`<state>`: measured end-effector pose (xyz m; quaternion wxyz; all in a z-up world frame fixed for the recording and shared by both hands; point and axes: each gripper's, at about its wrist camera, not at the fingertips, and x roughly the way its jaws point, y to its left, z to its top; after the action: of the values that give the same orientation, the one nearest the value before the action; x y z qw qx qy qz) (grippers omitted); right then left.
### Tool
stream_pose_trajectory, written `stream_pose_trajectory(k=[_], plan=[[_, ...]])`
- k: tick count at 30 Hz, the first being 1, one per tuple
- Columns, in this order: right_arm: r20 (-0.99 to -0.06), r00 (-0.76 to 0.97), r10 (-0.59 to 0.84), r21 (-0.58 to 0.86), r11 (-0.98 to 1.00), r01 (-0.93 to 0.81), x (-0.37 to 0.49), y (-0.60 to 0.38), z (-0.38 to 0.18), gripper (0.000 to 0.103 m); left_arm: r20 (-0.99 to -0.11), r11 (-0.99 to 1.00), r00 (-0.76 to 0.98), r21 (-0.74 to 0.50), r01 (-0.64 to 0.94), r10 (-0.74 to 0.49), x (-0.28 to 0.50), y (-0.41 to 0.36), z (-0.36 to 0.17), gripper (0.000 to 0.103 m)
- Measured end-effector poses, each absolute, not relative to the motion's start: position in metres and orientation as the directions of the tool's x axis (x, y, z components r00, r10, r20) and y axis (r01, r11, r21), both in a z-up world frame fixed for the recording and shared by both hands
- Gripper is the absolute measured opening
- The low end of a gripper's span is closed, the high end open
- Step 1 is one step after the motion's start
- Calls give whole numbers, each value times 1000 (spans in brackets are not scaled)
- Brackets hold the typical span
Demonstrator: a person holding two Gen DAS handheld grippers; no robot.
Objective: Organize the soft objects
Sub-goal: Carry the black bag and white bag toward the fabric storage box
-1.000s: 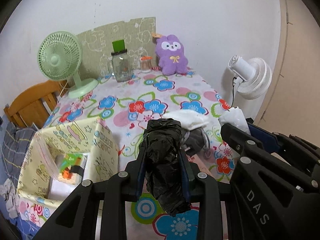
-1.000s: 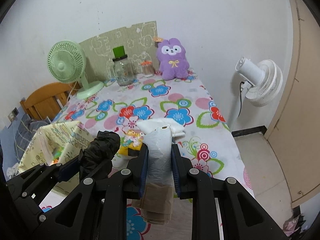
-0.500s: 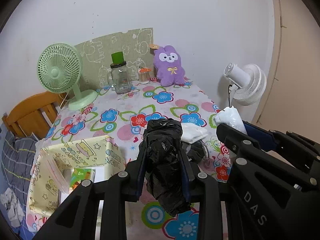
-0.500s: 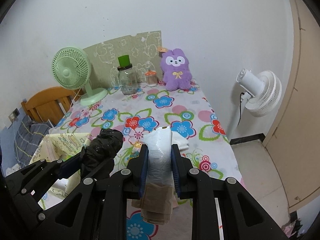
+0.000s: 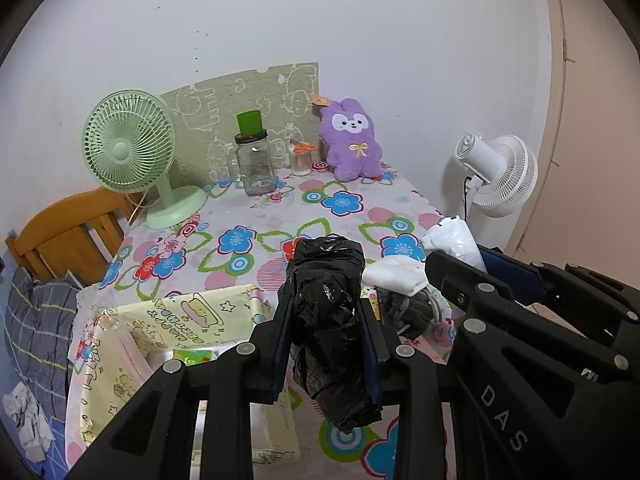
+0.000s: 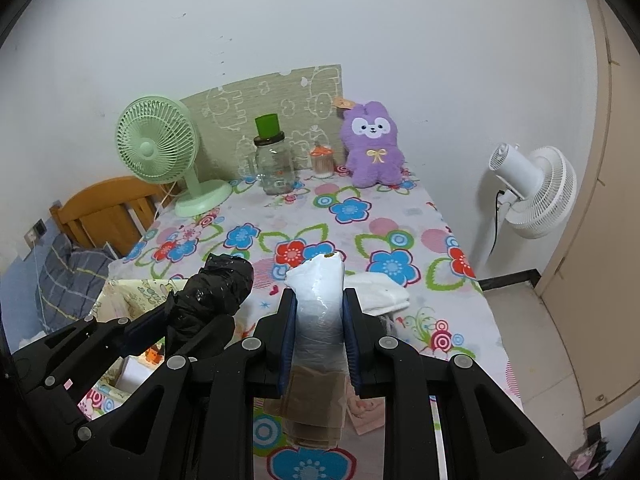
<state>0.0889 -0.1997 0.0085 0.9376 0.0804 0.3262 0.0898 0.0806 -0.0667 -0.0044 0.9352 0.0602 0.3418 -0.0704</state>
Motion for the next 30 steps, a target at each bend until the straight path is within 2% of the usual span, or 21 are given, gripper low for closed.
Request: stream_pose_trajectory(k=[30], plan=[[-604, 746, 280, 161, 960, -230, 100, -109, 13, 25, -653, 998, 757, 24, 61, -31, 84, 20, -14, 31]])
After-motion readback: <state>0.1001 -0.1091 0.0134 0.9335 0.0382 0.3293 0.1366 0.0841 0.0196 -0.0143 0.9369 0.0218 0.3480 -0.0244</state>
